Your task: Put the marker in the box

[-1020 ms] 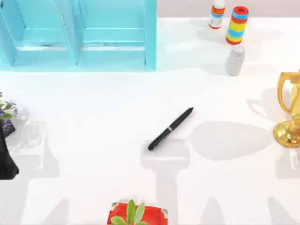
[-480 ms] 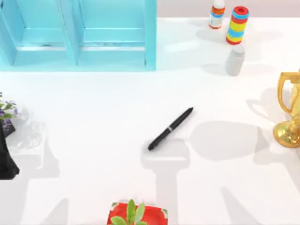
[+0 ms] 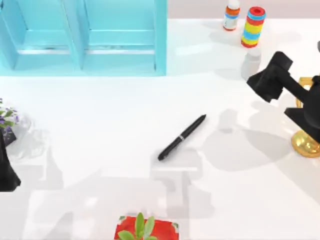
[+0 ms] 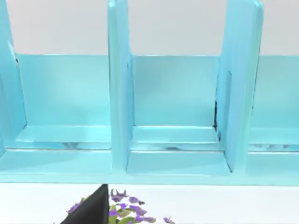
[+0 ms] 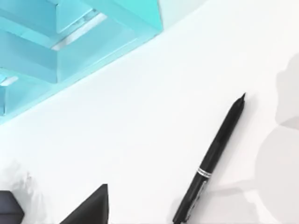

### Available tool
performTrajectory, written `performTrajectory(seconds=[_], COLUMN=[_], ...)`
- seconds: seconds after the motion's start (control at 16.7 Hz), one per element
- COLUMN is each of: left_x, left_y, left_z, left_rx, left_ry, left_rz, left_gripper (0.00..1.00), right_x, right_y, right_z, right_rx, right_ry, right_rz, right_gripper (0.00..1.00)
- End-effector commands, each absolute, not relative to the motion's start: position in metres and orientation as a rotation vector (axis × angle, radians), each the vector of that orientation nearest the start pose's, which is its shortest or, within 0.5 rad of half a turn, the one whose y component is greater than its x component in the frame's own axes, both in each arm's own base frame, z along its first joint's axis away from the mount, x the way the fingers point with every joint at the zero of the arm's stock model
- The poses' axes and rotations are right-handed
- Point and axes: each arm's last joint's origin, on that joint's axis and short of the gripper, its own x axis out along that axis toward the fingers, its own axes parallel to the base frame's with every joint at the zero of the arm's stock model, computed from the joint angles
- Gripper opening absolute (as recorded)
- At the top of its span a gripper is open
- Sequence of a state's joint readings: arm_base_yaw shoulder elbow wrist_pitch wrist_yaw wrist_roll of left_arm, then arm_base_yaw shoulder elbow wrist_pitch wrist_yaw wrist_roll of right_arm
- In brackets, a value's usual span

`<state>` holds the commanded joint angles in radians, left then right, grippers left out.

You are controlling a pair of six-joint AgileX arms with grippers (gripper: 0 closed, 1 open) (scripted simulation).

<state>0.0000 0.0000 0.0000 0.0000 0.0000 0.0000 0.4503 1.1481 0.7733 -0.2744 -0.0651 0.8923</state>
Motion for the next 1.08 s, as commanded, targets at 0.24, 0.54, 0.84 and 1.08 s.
performTrajectory(seconds=[0.24, 0.54, 0.84, 1.08], left_x=[0.106, 0.106, 0.106, 0.106], left_y=[-0.001, -0.001, -0.001, -0.001], left_z=[0.160, 0.160, 0.160, 0.160], left_rx=[0.000, 0.000, 0.000, 0.000], left_ry=[0.000, 0.000, 0.000, 0.000], left_rz=[0.000, 0.000, 0.000, 0.000], left_gripper=[1.00, 1.00, 1.00, 1.00], right_x=[0.274, 0.312, 0.319, 0.321], right_y=[0.162, 0.199, 0.205, 0.205], right_z=[0.216, 0.171, 0.162, 0.158], right_rx=[0.834, 0.902, 0.910, 0.913], right_ry=[1.082, 1.258, 1.285, 1.282], right_rz=[0.011, -0.173, -0.206, -0.207], right_gripper=[1.00, 1.00, 1.00, 1.00])
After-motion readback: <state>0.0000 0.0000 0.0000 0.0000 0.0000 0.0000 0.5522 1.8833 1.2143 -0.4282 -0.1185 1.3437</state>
